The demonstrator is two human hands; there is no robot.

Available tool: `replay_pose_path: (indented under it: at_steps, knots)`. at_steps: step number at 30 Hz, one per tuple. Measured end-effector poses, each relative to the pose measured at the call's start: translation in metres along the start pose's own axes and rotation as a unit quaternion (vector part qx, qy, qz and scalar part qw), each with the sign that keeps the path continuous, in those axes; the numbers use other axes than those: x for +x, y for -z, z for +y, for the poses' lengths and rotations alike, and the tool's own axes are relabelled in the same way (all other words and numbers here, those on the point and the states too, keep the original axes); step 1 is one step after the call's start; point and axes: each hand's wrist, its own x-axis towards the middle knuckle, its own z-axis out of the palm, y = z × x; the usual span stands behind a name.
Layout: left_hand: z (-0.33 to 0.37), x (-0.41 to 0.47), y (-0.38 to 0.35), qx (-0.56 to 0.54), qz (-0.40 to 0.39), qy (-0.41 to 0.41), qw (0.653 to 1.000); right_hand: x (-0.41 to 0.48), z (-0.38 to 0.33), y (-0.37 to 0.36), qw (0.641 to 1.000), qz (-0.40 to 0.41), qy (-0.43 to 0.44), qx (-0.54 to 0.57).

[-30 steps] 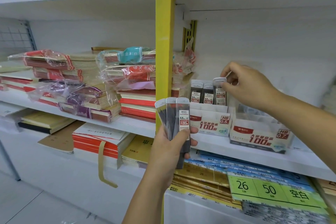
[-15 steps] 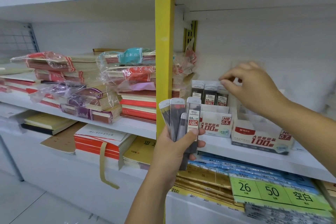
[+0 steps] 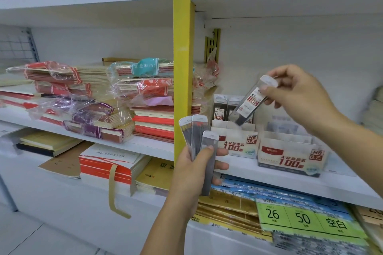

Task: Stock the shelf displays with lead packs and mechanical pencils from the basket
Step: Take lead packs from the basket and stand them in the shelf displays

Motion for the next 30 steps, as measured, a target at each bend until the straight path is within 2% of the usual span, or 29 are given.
replay_pose_path:
  at_steps: [3,6,10,16,23,26,28,30]
  knots:
    - [0.000,0.001,0.000,0.022,0.005,-0.013,1.000,0.010,0.004,0.005,0.987,-0.001,0.073,-0.141]
    - [0.000,0.002,0.001,0.029,0.009,-0.019,0.999,0.015,0.007,0.000,0.951,-0.043,0.133,-0.274]
    - [0.000,0.002,0.003,0.032,0.011,-0.023,0.999,0.026,0.013,-0.008,0.932,-0.074,0.159,-0.318]
    - [-0.001,0.002,0.004,0.022,0.014,-0.028,0.999,0.044,0.033,-0.020,0.897,-0.069,0.134,-0.416]
    - [-0.001,0.003,0.002,0.005,0.008,-0.023,1.000,0.050,0.044,-0.019,0.893,-0.068,0.104,-0.432]
    - [-0.001,0.002,0.001,0.002,0.005,-0.029,1.000,0.038,0.034,-0.021,0.889,-0.046,0.143,-0.432]
    - [-0.001,0.002,0.000,-0.001,0.002,-0.034,0.999,0.021,0.018,-0.022,0.918,-0.063,0.153,-0.360]
    - [0.000,0.001,-0.001,-0.008,-0.004,-0.040,0.999,-0.003,0.000,-0.027,0.953,-0.160,0.110,-0.233]
